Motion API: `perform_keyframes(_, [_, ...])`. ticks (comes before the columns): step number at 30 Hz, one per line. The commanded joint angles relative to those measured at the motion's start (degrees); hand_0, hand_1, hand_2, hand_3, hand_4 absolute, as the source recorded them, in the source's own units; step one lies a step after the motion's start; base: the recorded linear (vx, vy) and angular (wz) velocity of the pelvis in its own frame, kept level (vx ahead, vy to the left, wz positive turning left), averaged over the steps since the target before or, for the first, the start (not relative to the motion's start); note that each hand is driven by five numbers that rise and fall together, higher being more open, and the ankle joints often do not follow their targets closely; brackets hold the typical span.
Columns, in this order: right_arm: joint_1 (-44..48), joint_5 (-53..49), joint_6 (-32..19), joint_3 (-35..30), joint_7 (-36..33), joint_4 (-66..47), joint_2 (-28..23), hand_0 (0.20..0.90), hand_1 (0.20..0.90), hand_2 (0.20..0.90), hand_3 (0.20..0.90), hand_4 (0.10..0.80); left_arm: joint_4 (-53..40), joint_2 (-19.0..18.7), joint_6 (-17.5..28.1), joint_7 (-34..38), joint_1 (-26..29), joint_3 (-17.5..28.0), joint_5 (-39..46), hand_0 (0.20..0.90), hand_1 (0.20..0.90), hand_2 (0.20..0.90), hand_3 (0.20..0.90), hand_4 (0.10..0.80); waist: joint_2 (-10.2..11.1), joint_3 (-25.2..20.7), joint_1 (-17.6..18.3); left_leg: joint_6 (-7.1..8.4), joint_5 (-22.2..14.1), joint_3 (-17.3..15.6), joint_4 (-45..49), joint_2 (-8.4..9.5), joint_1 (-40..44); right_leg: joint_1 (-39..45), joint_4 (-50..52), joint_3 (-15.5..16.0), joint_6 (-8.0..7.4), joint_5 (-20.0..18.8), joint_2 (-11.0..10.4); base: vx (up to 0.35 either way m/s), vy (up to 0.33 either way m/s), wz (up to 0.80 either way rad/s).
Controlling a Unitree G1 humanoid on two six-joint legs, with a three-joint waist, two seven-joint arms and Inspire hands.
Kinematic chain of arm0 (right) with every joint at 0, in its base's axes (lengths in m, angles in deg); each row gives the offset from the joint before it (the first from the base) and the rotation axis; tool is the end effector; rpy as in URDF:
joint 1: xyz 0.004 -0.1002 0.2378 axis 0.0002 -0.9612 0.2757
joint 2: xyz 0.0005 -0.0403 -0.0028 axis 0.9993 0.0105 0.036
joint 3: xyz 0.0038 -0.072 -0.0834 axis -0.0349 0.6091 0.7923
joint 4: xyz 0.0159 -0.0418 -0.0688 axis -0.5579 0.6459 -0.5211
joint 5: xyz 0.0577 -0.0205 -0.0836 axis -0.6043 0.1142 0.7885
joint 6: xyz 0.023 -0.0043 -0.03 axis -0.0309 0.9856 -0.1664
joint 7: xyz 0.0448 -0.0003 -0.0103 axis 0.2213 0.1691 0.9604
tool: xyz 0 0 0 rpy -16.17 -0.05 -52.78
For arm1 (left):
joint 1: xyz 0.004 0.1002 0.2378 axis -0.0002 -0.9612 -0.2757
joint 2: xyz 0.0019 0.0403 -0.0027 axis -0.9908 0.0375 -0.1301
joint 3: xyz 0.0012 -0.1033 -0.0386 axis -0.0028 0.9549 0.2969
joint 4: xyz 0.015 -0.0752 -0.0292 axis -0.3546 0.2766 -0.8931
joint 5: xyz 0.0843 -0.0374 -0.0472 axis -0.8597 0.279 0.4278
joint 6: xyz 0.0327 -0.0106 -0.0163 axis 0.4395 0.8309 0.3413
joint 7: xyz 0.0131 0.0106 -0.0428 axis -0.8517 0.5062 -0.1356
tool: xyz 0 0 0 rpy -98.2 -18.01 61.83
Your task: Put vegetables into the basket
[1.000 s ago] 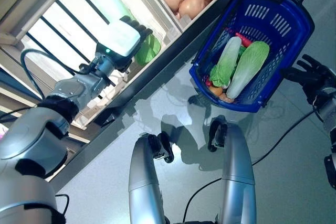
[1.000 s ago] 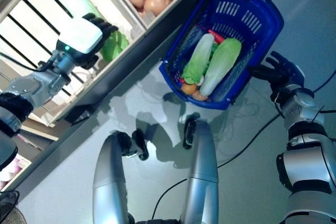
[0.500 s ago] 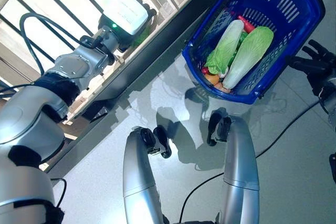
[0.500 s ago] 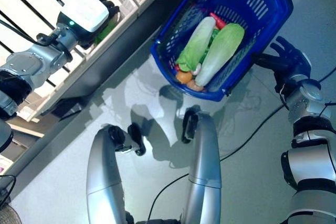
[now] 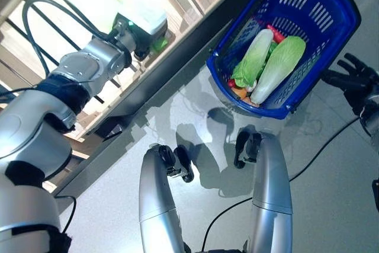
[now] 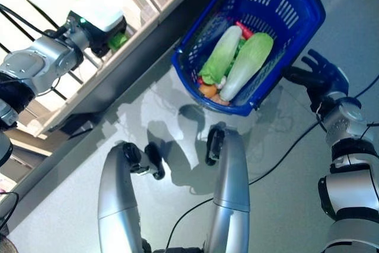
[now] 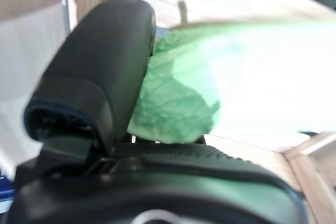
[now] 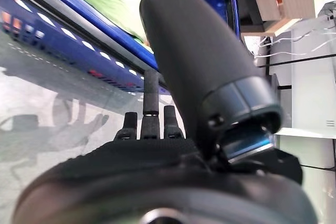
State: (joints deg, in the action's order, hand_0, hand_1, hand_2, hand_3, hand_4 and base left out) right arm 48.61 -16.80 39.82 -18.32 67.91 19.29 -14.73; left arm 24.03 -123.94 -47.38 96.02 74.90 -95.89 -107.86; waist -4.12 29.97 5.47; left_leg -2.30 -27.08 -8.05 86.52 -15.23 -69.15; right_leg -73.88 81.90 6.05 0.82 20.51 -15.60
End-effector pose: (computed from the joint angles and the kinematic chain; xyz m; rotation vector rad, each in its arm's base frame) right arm 0.3022 -0.3688 0.1731 0.1633 0.0010 -0.2494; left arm 0.3628 0.2225 0.2800 2.0524 -0.4133 -0.0096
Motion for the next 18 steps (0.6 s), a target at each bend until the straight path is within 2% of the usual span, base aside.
perform_keyframes(1, [-1.6, -2.1, -2.8, -4.5, 3.8, -0.1, -1.8, 0.900, 0.900, 0.900, 0.900, 0.800, 2.0, -8.9, -0.2, 4.0, 4.3, 0.6, 2.2, 0.300, 0.300, 0.300, 0.300, 0.400, 1.8, -0.2, 2.7, 1.46, 1.6, -1.3, -7.3, -2.89, 7.7, 10.9, -8.8, 0.2, -3.74, -4.4, -1.8, 0.033, -0.005, 0.02])
perform_keyframes(7, [-4.9, -1.4, -3.4, -5.4, 5.0, -0.8, -0.5, 0.900, 0.900, 0.900, 0.900, 0.800, 1.7, -10.2, 3.5, 6.8, 1.2, 2.6, 3.0, 0.300, 0.300, 0.300, 0.300, 0.400, 1.9, -3.1, 2.5, 2.34, 3.1, -2.9, -14.1, -2.69, 16.0, 18.6, -14.8, 1.0, -3.95, -5.4, -1.2, 0.066, 0.008, -0.01])
perform_keyframes(10, [-6.2, -0.8, -3.7, -5.6, 5.1, -1.4, 0.3, 0.900, 0.900, 0.900, 0.900, 0.800, 1.6, -10.4, 4.9, 8.8, -0.8, 4.6, 6.7, 0.300, 0.300, 0.300, 0.300, 0.400, 1.9, -5.0, 2.3, 2.46, 4.0, -3.6, -17.6, -2.20, 19.2, 21.5, -17.5, 1.2, -3.95, -5.7, -1.0, 0.058, 0.017, -0.04])
perform_keyframes(15, [-9.8, 2.0, -4.5, -6.5, 5.1, -4.3, 2.5, 0.900, 0.900, 0.900, 0.900, 0.800, 0.6, -9.8, 11.8, 11.4, -5.5, 11.2, 11.1, 0.300, 0.300, 0.300, 0.300, 0.400, 2.5, -9.1, 1.5, 2.31, 5.5, -4.1, -24.0, -1.21, 25.0, 27.2, -22.4, 1.4, -3.79, -6.1, -1.5, 0.079, -0.025, -0.05])
perform_keyframes(18, [-11.8, 3.6, -4.7, -6.9, 4.9, -6.8, 3.7, 0.900, 0.900, 0.900, 0.900, 0.800, -1.1, -9.0, 15.7, 10.3, -8.6, 15.8, 15.1, 0.300, 0.300, 0.300, 0.300, 0.400, 3.3, -11.2, 1.0, 2.32, 5.7, -4.6, -27.4, -0.86, 29.1, 31.6, -25.5, 2.3, -3.66, -6.0, -1.9, 0.091, -0.064, 0.02])
